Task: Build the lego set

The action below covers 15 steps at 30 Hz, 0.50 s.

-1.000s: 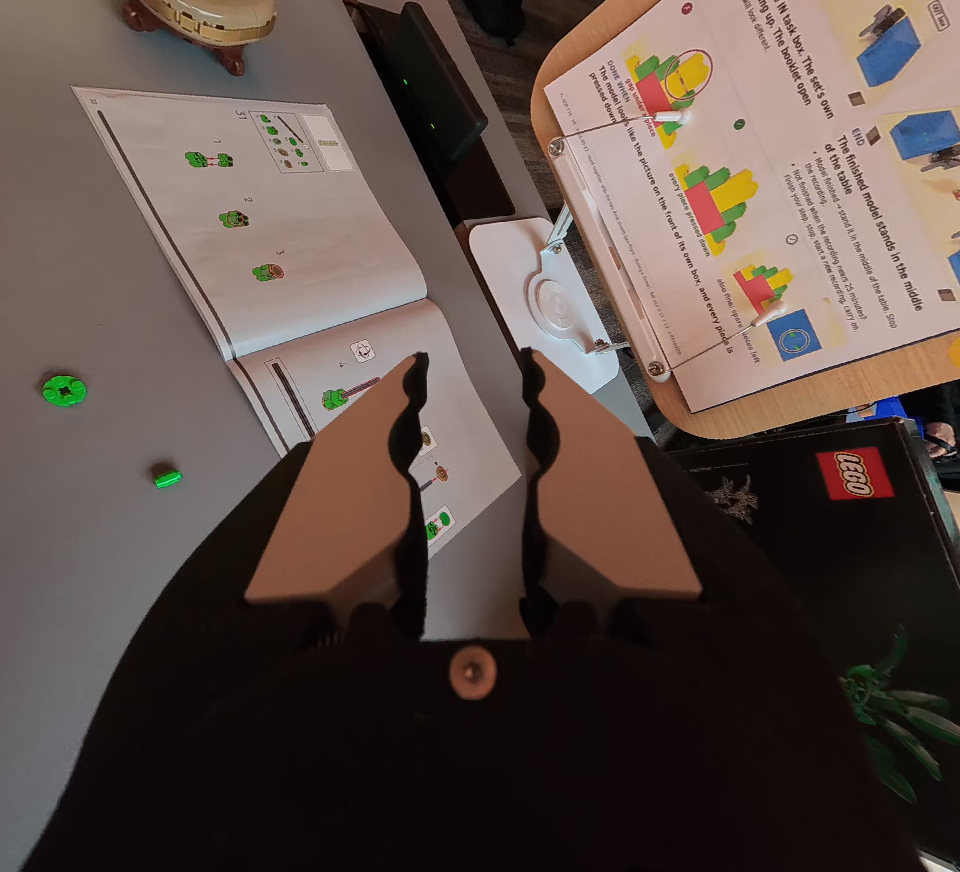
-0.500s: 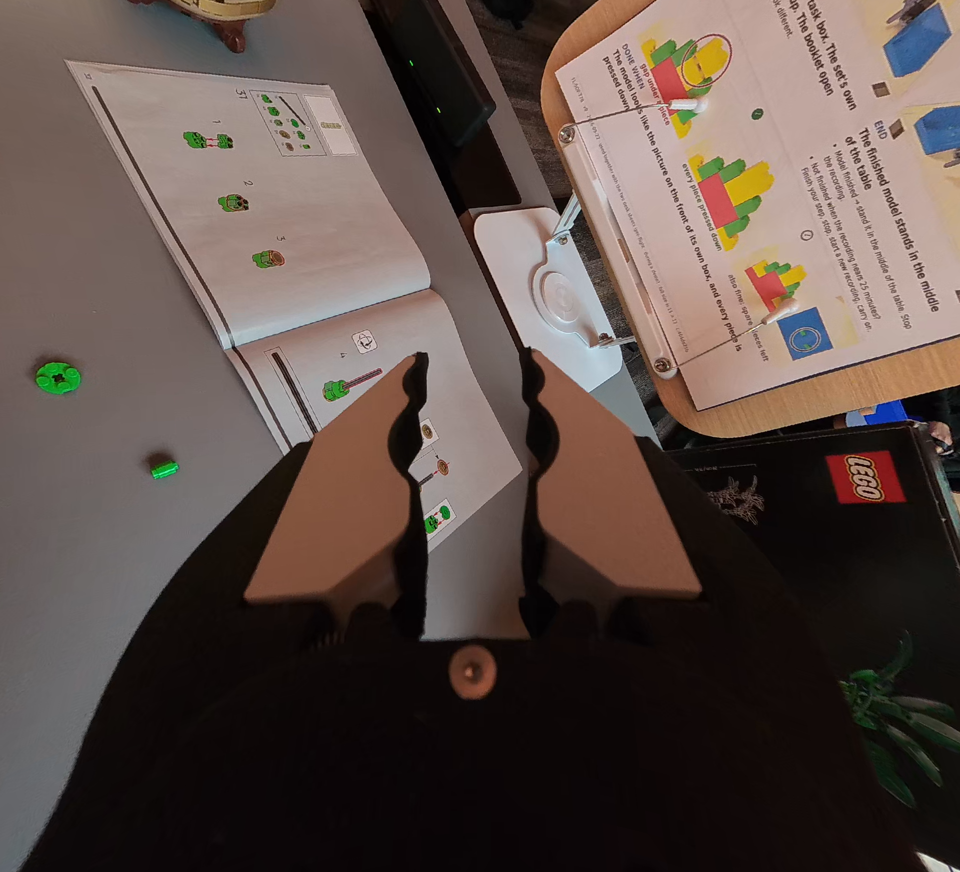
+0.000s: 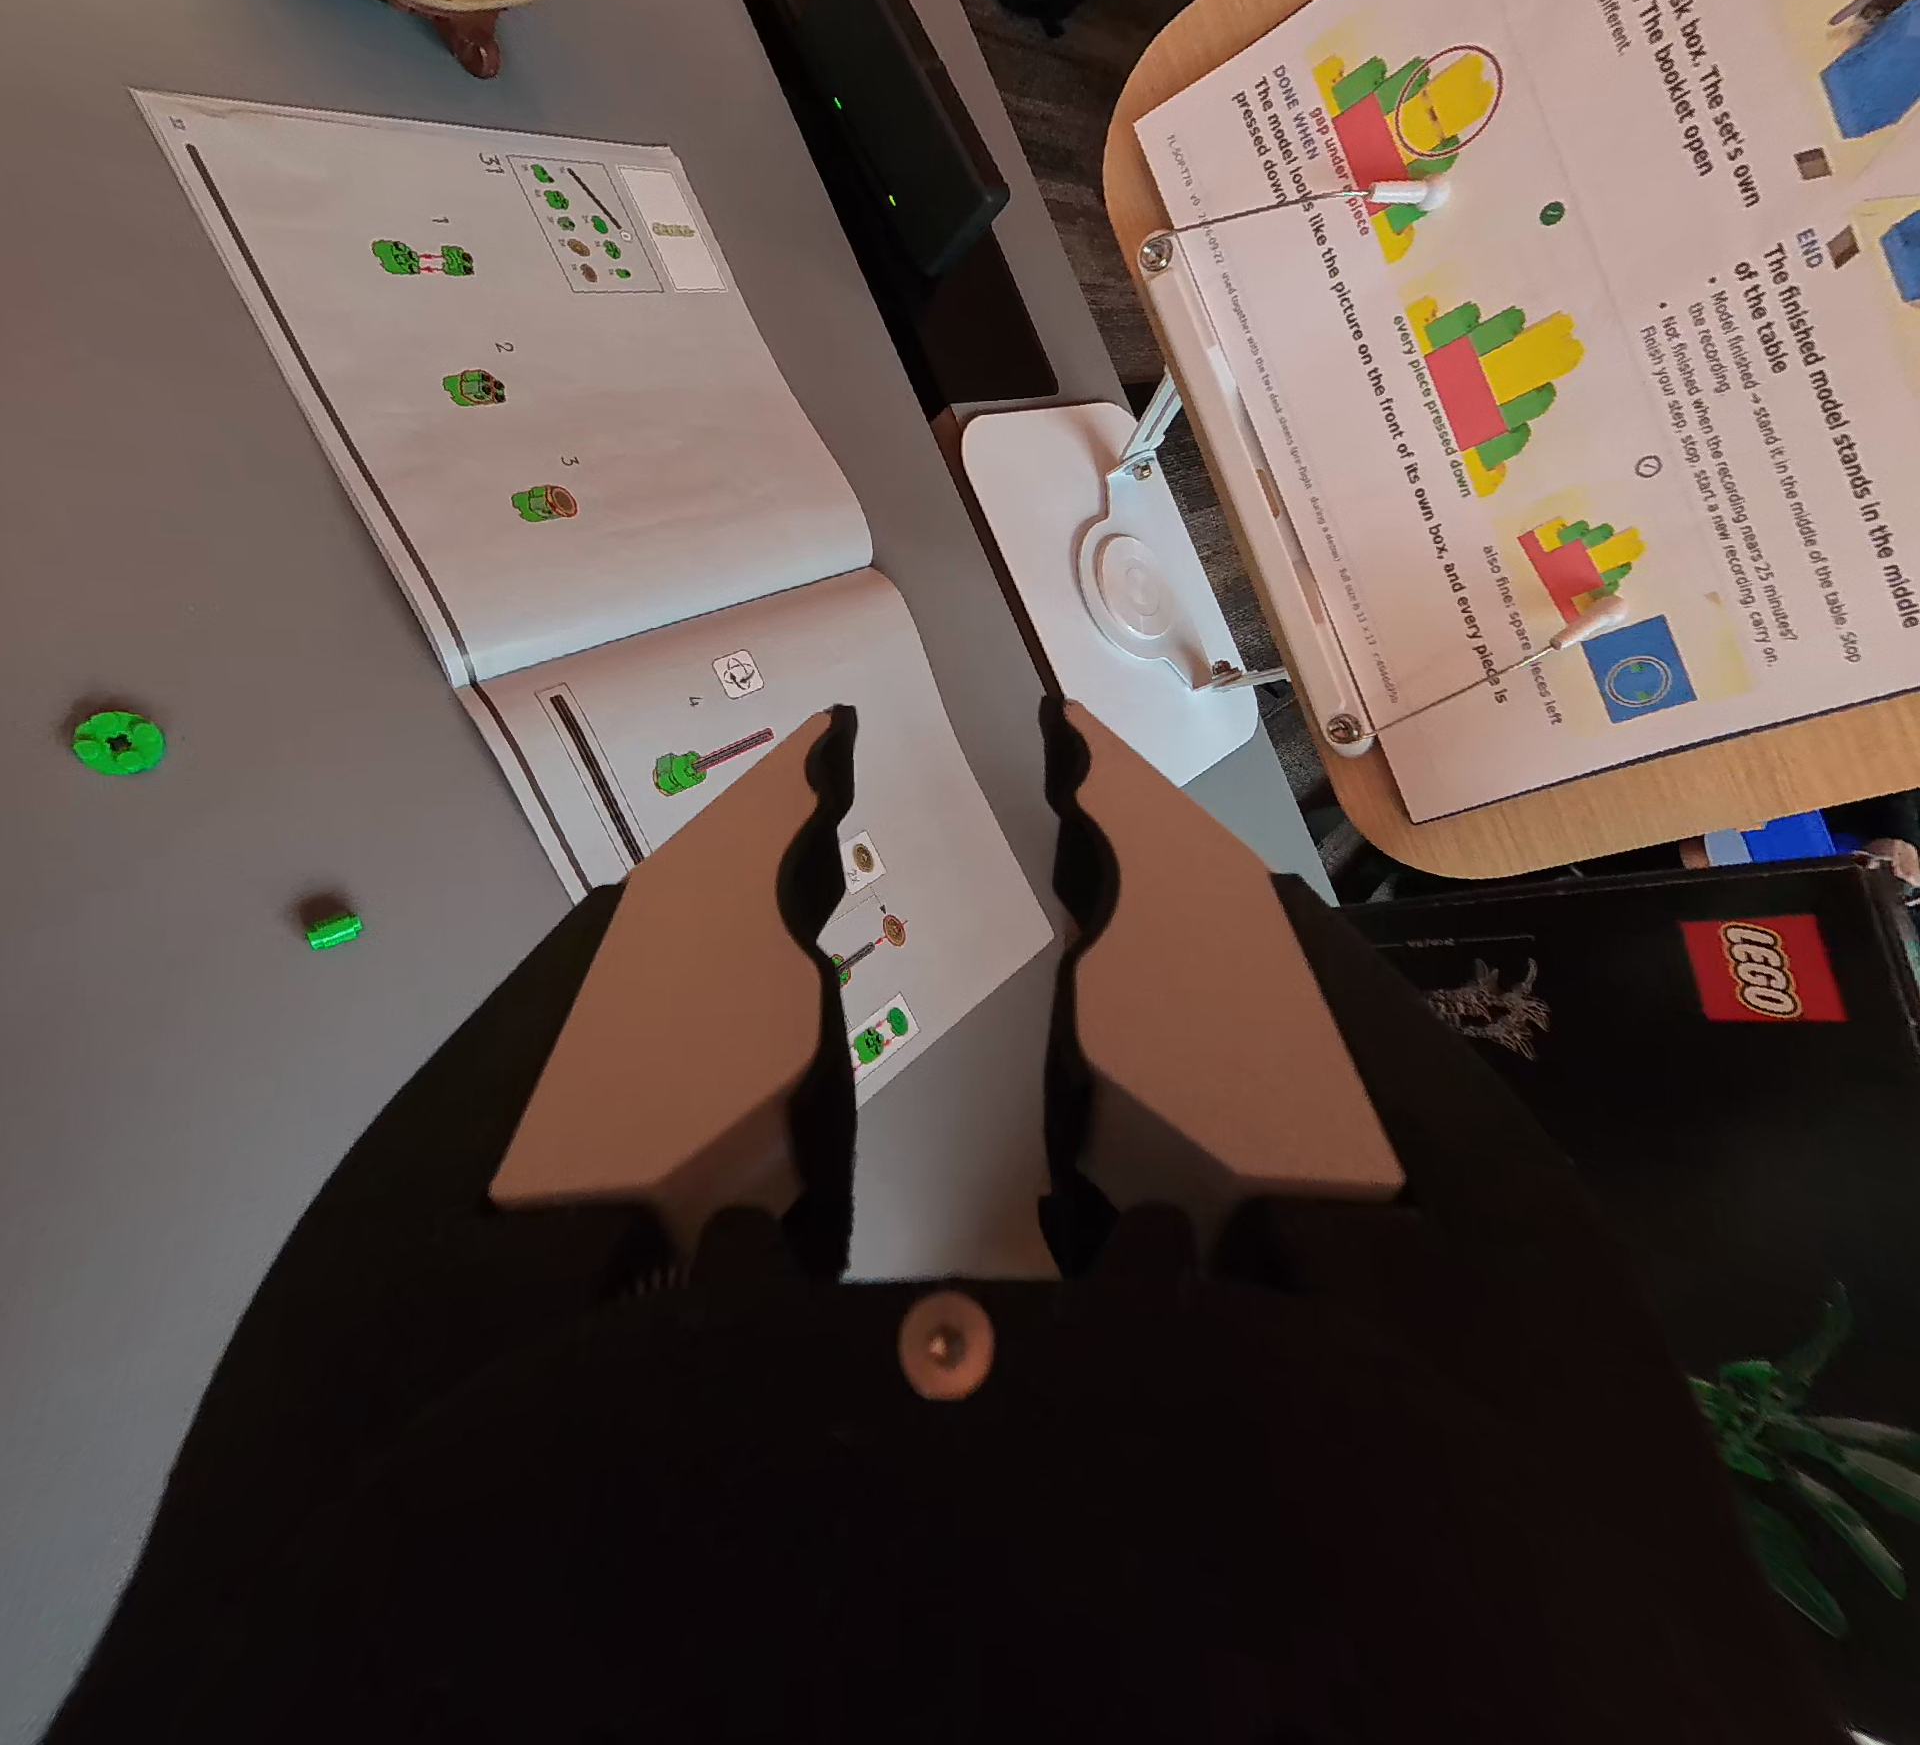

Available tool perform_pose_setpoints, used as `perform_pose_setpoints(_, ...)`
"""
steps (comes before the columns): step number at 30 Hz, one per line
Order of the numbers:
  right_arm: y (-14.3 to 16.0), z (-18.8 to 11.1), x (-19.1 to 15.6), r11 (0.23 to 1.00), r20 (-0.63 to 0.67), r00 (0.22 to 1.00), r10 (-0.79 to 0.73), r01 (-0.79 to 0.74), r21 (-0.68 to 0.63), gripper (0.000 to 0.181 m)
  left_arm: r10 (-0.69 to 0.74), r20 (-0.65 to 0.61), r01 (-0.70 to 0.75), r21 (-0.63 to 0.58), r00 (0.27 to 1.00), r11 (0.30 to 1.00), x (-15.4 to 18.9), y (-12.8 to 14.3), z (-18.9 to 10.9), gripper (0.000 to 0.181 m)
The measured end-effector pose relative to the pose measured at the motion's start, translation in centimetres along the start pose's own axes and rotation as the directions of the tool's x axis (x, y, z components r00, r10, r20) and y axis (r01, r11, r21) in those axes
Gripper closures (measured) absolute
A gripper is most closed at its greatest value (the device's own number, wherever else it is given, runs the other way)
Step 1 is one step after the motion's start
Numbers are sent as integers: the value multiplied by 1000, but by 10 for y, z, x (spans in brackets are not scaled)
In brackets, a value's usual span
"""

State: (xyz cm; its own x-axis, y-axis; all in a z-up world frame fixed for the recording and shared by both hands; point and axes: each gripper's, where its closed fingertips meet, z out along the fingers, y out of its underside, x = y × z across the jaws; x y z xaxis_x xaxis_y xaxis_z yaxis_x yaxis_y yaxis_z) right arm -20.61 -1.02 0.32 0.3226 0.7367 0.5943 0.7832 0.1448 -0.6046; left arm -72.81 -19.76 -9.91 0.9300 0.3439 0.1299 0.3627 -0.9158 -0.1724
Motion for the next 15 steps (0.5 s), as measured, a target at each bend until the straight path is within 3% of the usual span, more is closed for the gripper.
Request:
perform_pose_setpoints(6,-1,7,-8,1000,21,1000,-17,17,-12,144,-9,-1,9,84,1000,996,3,2,-22,164)
perform_pose_setpoints(11,2,14,-12,999,28,999,-21,22,-27,144,53,-16,-53,-14,998,999,8,33,-21,163)
perform_pose_setpoints(15,4,20,-16,999,37,999,-19,21,-40,144,84,36,-82,-46,996,996,-6,36,-21,168)
